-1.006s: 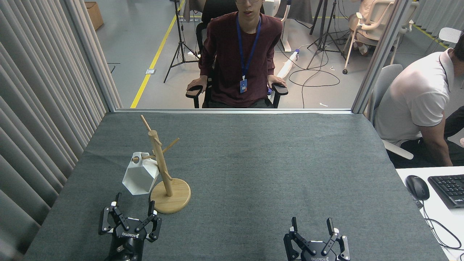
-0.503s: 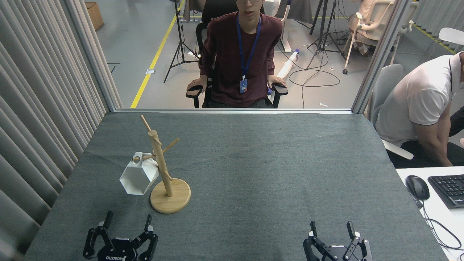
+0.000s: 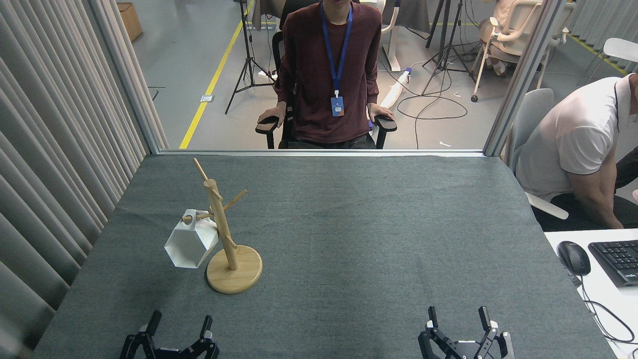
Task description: Hang cup on storage rack
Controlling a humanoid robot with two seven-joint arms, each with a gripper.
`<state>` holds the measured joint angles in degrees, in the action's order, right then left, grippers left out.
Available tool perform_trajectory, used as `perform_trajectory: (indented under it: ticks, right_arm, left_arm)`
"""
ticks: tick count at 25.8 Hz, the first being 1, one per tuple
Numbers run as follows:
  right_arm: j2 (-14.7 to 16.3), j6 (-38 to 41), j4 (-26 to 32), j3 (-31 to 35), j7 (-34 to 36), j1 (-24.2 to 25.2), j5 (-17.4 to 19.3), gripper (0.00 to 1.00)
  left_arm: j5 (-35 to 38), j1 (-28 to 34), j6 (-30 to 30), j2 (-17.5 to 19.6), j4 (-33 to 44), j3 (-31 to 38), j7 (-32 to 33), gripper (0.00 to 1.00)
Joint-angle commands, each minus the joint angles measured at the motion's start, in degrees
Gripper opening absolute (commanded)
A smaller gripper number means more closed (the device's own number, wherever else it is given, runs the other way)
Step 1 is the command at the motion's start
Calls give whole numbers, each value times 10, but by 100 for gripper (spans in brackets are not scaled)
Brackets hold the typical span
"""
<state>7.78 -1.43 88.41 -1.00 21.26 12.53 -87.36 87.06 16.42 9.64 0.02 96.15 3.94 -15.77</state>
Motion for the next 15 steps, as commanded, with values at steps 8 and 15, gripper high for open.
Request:
perform_trajectory:
  ticks: [8, 15]
  right_arm:
    - [-1, -3, -9, 4, -2, 0, 0, 99]
    - [-1, -3, -9, 4, -1, 0, -1, 99]
  left_arm:
    - [0, -37, -66, -20, -39, -6, 1, 100]
    - [0, -38, -78, -22, -45, -16, 1, 100]
